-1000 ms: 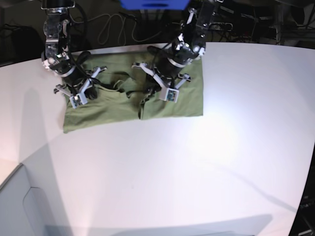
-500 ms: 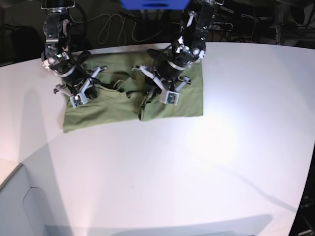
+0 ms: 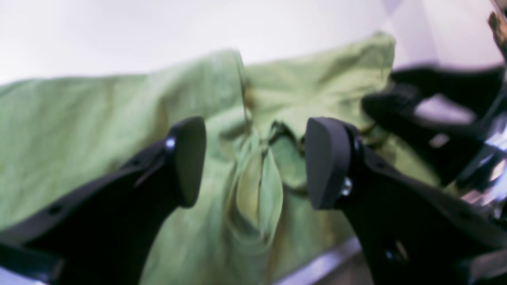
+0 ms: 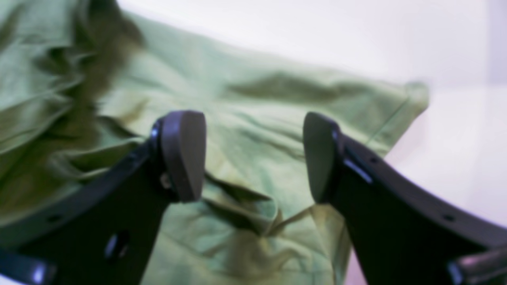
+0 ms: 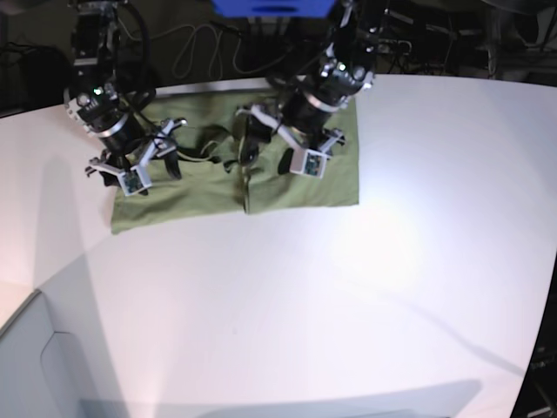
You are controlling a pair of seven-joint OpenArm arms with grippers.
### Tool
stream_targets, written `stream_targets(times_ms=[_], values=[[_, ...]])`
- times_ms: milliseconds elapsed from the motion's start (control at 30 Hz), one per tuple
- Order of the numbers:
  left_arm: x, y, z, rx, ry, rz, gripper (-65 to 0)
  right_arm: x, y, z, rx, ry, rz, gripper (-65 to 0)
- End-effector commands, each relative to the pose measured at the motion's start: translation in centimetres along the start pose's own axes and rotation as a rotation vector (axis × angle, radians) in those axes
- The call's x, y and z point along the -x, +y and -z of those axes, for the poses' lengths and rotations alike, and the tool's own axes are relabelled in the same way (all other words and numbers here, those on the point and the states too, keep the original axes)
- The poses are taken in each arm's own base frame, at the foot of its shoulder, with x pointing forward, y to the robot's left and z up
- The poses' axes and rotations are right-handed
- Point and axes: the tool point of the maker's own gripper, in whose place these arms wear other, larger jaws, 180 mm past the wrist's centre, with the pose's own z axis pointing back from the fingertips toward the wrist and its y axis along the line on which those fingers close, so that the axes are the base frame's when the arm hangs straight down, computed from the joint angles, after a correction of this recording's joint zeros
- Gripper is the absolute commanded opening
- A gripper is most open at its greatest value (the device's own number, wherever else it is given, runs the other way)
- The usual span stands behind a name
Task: Fold the T-shirt properly
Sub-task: 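Open the left gripper and lift it back from the folded strip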
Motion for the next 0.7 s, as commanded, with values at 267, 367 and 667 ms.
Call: stream_targets(times_ms=[267, 367, 667], values=[[2.2, -1.1, -0.2, 0.103, 0.048, -0.162, -26.7, -3.0, -2.4, -2.8, 0.101, -0.106, 0.015, -26.7], [2.6, -1.9, 0.5, 0.134, 0.07, -0.134, -26.7, -2.9, -2.6, -2.8, 0.107, -0.102, 0.017, -26.7], [3.8, -6.1, 2.2, 0.292, 0.146, 0.028, -26.7, -2.8, -2.5, -2.8, 0.106, -0.098, 0.016, -26.7]])
